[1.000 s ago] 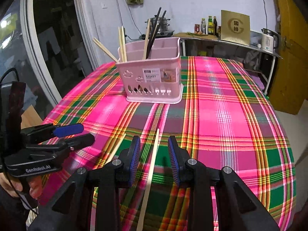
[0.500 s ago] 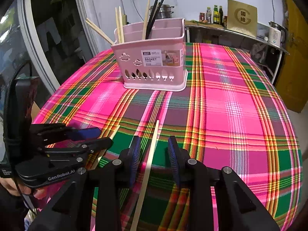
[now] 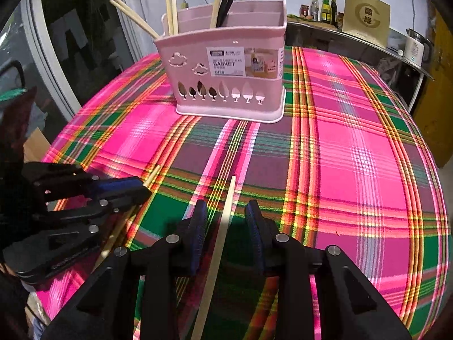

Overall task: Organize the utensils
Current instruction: 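Lower both tools onto the last wooden chopsticks on the cloth, then close the left tool on a wooden chopstick while the right tool grasps another, then lift the left tool's chopstick to the basket while the right tool carries its own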

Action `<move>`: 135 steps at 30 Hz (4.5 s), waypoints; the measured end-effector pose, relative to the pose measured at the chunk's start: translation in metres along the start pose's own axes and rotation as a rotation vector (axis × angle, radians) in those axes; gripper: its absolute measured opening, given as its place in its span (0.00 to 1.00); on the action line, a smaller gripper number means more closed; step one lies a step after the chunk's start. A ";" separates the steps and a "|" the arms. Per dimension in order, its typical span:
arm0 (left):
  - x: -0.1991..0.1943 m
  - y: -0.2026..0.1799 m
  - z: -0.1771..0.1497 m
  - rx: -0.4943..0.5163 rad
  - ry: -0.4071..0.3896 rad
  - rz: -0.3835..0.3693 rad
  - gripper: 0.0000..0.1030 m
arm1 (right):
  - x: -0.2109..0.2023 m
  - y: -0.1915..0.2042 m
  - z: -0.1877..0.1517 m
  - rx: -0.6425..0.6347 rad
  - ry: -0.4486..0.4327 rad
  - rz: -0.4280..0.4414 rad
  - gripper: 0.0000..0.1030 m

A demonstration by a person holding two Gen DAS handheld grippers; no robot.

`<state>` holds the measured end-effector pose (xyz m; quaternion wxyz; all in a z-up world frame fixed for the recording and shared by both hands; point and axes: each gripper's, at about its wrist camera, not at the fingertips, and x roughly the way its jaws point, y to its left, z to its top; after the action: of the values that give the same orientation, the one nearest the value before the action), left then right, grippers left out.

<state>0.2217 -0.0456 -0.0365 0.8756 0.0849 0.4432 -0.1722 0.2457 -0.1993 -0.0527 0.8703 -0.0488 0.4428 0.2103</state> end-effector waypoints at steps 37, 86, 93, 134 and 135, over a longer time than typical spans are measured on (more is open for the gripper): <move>-0.002 0.001 0.027 -0.003 0.042 0.016 0.05 | -0.006 -0.001 0.021 0.006 -0.011 -0.036 0.05; -0.127 0.021 0.061 -0.068 -0.275 -0.015 0.05 | -0.131 -0.003 0.055 0.041 -0.360 0.041 0.05; -0.131 0.020 0.056 -0.066 -0.274 -0.019 0.05 | -0.135 -0.001 0.047 0.026 -0.346 0.038 0.05; -0.193 0.030 0.097 -0.087 -0.416 0.022 0.05 | -0.201 0.024 0.082 -0.007 -0.577 0.033 0.05; -0.195 0.033 0.101 -0.094 -0.425 0.023 0.05 | -0.202 0.024 0.086 -0.005 -0.587 0.035 0.05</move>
<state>0.2033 -0.0012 0.1804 0.9542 0.0108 0.2552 -0.1556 0.1954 -0.2191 0.1616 0.9573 0.0198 0.1723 0.2313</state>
